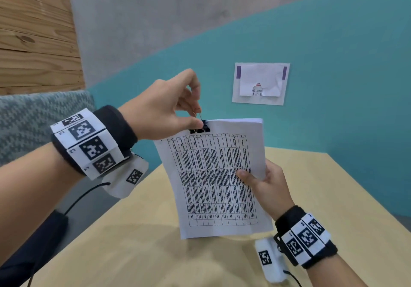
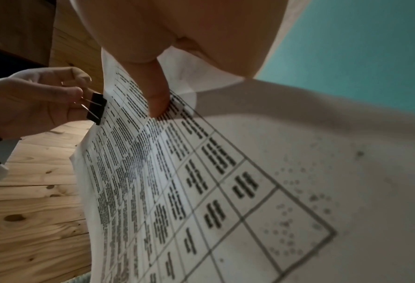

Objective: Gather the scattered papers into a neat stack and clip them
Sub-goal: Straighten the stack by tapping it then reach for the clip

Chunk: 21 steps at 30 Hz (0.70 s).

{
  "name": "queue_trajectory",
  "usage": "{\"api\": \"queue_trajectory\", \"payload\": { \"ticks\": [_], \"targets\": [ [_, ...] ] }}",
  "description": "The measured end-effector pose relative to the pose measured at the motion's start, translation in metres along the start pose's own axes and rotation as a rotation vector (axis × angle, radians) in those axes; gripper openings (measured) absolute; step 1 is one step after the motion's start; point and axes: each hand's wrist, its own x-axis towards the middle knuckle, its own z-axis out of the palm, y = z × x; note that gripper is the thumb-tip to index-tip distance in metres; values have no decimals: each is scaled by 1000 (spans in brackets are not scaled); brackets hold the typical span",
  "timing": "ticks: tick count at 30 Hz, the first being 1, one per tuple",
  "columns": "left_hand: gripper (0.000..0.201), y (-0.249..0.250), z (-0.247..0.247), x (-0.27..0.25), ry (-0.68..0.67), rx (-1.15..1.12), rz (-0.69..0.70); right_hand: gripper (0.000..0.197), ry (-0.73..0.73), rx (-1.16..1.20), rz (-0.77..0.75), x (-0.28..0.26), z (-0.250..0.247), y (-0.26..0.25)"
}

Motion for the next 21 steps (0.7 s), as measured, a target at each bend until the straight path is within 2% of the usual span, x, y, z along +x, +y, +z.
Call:
{"api": "queue_trajectory", "payload": {
  "ticks": [4, 11, 14, 16, 17, 20, 21],
  "targets": [
    [42, -1, 8, 2, 19, -88, -95, 21, 29, 50, 72, 3, -3, 1],
    [61, -6, 14, 6, -90, -207, -178, 22, 53, 66, 112, 2, -10, 4],
    [78, -7, 11, 9, -184, -114, -202, 22, 49, 51, 100, 1, -11, 4],
    [89, -3, 13, 8, -259, 67, -229, 23, 39, 51, 87, 1, -11, 2],
    [88, -1, 16, 8, -304, 160, -253, 23, 31, 49, 78, 1, -10, 2],
    [44, -2, 33, 9, -342, 326, -277, 24, 15, 45, 78, 1, -6, -1],
    [39, -2, 37, 10, -331, 350, -283, 24, 16, 41, 85, 1, -5, -2]
  ]
}}
